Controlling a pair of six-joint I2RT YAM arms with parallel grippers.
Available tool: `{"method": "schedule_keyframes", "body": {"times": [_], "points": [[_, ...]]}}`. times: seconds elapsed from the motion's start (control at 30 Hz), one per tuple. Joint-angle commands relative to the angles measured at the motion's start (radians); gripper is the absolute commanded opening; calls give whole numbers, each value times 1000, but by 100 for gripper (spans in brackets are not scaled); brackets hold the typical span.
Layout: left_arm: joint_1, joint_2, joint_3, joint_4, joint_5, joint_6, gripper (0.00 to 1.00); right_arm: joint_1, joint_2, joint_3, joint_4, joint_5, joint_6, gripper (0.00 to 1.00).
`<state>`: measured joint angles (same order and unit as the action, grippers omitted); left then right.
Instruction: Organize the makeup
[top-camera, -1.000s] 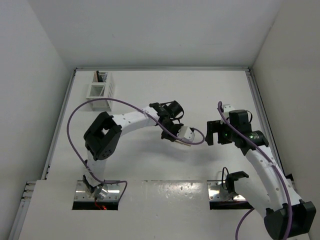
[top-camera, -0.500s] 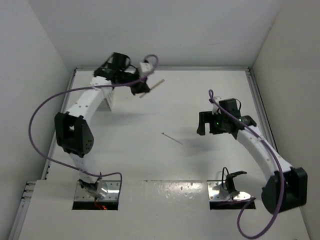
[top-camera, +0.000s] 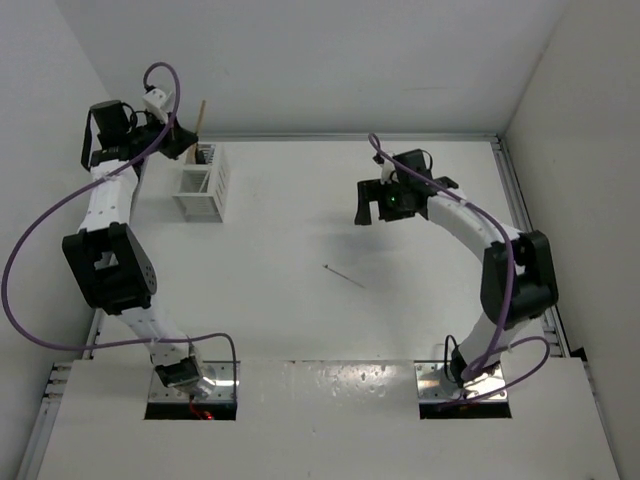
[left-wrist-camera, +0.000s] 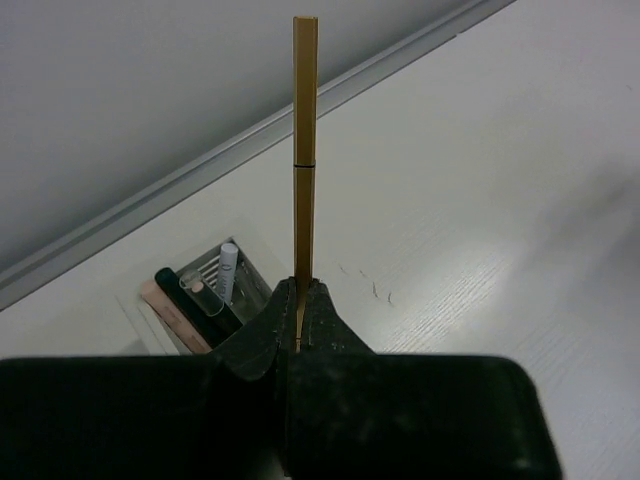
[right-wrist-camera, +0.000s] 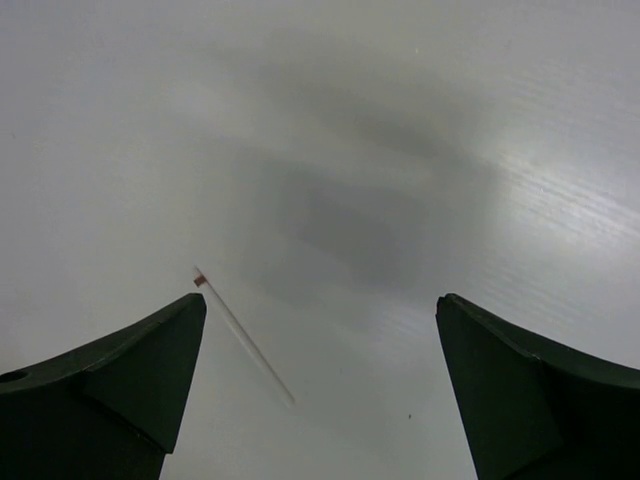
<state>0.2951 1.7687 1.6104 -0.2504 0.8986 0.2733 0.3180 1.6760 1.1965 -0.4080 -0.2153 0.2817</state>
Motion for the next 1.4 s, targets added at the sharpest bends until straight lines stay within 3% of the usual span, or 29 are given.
{"method": "schedule_keyframes", "body": {"times": [0.0, 0.17, 0.53, 0.6, 0.63, 0.77, 1.0, 1.07, 1.2, 1.23, 1.37], "points": [[-1, 58, -14, 148, 40, -63, 0, 9, 65, 139, 0, -27, -21, 98], [39, 81, -87, 148, 51, 20, 0, 13, 129, 221, -22, -27, -32, 98], [90, 132, -211, 172, 94, 182, 0, 24, 88, 189, -60, 1, -35, 98], [90, 132, -222, 163, 94, 193, 9, 29, 74, 161, -60, 5, -35, 98], [90, 132, -222, 163, 94, 204, 25, 32, 68, 158, -60, 8, -35, 98], [99, 123, -222, 134, 94, 224, 42, 38, 38, 127, -74, 19, -44, 99], [108, 9, -155, 36, 71, 303, 43, 43, -36, 78, -89, 37, -82, 99], [87, -43, -155, 20, 40, 332, 43, 39, -71, 65, -106, 42, -99, 99], [-26, -130, -97, -175, 19, 489, 46, 12, -146, -12, -124, 44, -110, 99], [-106, -143, -74, -281, -6, 563, 46, 1, -182, -27, -129, 44, -110, 99], [-380, -132, -87, -455, -151, 698, 51, -52, -320, -165, -123, 57, -90, 99]]}}
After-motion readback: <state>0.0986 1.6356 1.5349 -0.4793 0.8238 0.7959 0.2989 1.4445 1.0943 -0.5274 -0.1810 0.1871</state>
